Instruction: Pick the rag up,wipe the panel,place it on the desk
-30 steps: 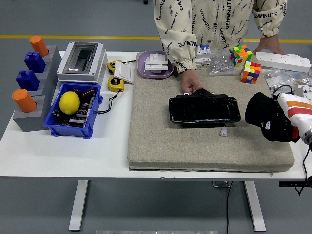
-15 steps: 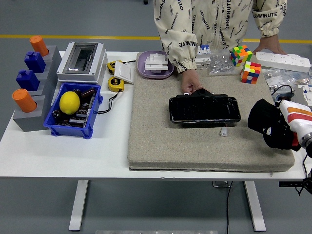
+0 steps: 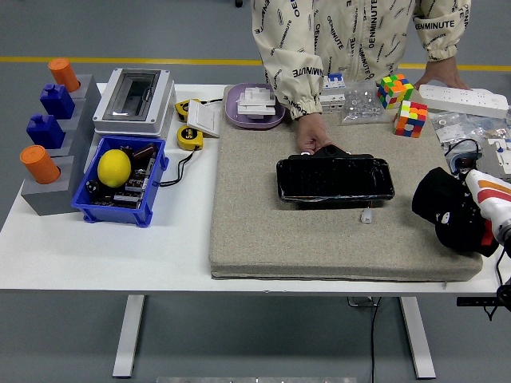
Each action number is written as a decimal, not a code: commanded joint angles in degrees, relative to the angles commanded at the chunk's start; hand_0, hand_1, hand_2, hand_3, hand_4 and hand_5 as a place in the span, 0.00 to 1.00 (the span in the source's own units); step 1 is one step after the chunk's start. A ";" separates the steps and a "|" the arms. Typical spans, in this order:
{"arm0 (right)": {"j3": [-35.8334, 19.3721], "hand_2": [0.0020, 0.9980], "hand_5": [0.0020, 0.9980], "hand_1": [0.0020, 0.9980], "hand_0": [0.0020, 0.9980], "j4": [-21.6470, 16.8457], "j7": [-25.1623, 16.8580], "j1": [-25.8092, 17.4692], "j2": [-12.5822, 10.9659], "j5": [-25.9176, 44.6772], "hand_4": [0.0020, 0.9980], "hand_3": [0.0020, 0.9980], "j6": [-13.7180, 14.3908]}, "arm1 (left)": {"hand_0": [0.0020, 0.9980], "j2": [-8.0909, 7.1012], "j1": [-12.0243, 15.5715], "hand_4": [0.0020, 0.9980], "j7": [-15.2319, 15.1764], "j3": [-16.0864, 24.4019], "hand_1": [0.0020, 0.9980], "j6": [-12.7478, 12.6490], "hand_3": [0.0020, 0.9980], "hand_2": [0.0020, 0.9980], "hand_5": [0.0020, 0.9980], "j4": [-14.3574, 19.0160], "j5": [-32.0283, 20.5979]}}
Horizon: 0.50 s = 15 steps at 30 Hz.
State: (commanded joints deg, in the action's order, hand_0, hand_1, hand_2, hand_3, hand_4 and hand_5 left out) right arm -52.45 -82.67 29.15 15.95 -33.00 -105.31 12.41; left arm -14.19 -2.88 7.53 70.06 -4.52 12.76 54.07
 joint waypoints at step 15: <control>-0.30 0.52 0.24 0.46 0.42 2.08 -0.11 0.01 1.05 0.77 0.88 0.53 -1.31 | 0.65 -0.05 0.11 0.68 0.00 -0.33 0.66 0.02 0.58 0.70 0.45 0.05 -0.11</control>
State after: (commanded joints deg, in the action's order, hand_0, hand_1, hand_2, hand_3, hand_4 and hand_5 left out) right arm -52.76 -80.59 29.04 15.96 -31.95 -104.54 11.10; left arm -14.24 -2.77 7.54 69.73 -4.50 12.81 53.96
